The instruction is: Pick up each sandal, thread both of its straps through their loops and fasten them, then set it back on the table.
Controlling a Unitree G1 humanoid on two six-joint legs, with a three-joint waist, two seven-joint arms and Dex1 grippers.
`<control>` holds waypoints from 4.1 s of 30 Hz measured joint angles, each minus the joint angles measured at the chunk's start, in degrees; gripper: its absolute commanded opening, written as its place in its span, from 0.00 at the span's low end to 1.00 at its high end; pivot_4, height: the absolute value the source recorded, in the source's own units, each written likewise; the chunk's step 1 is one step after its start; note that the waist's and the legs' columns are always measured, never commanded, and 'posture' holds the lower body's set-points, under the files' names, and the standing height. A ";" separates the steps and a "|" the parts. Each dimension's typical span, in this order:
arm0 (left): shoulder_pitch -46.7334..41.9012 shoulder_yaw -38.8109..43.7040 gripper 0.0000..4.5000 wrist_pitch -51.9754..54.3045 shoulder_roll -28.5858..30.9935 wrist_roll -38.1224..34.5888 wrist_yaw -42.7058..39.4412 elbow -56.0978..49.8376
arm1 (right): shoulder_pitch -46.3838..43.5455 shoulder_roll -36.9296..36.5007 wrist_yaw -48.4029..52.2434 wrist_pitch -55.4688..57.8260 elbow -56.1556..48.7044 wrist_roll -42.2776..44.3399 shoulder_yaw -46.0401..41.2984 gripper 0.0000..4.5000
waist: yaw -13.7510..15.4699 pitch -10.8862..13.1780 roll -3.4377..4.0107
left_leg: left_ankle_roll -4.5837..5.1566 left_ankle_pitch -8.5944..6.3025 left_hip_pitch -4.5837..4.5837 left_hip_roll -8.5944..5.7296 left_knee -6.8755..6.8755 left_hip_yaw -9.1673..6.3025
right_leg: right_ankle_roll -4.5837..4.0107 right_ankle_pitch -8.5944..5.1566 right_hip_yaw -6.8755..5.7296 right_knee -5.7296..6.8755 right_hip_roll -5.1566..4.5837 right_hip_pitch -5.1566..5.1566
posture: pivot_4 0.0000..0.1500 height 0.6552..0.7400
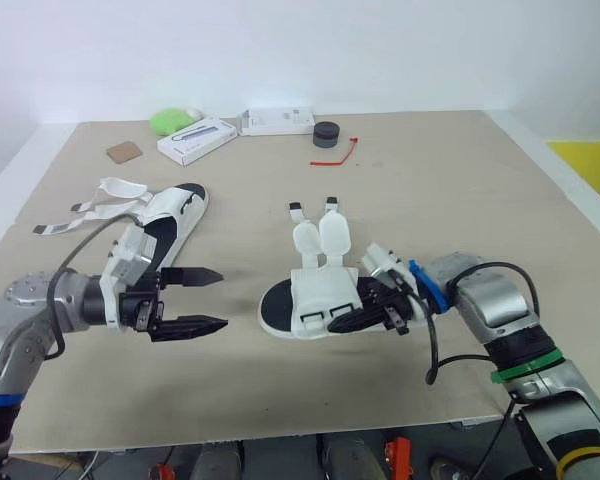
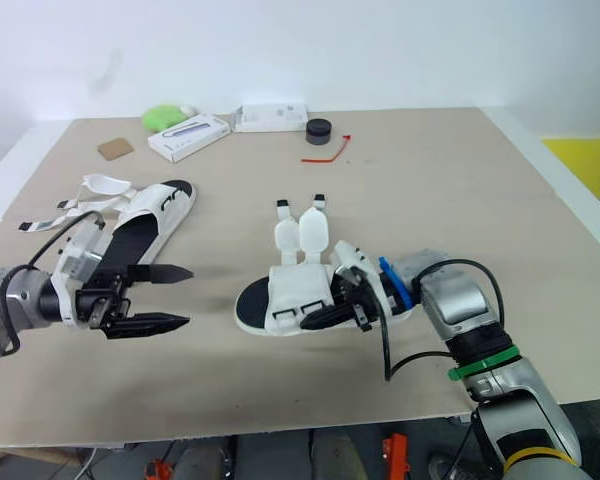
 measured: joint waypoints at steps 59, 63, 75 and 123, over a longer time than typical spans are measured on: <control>-20.84 -18.05 0.01 -39.35 -20.28 30.31 -4.92 41.53 | -11.03 10.69 -0.02 -8.76 19.08 -6.41 2.13 0.00 | 0.00 -0.01 -0.04 | -0.04 0.27 -0.01 0.04 -0.01 -0.07 | 0.29 0.44 0.06 0.06 0.17 0.03 | 1.00 1.00; -21.97 -18.56 0.01 -41.22 -21.53 30.57 -7.67 44.06 | -10.80 10.75 -0.05 -8.62 18.63 -6.41 2.10 0.00 | -0.08 -0.01 -0.04 | -0.04 0.27 -0.01 0.05 -0.03 -0.09 | 0.28 0.43 0.06 0.06 0.19 0.02 | 1.00 1.00; -25.90 -18.32 0.01 -52.56 -24.63 32.03 -13.41 56.09 | -9.46 10.51 -0.40 -7.31 16.27 -6.41 1.61 0.00 | 0.03 -0.09 -0.05 | -0.04 0.27 0.01 0.04 -0.02 -0.10 | 0.29 0.41 0.05 0.07 0.18 0.07 | 1.00 1.00; -21.58 -16.71 0.00 -52.67 -26.01 33.29 -10.92 56.53 | -24.25 7.12 -20.92 15.56 25.96 1.96 -14.88 0.99 | 0.02 -1.84 0.77 | -0.06 0.15 0.63 0.02 -0.27 -0.07 | -0.13 -0.01 0.11 0.07 0.16 0.52 | 1.00 1.00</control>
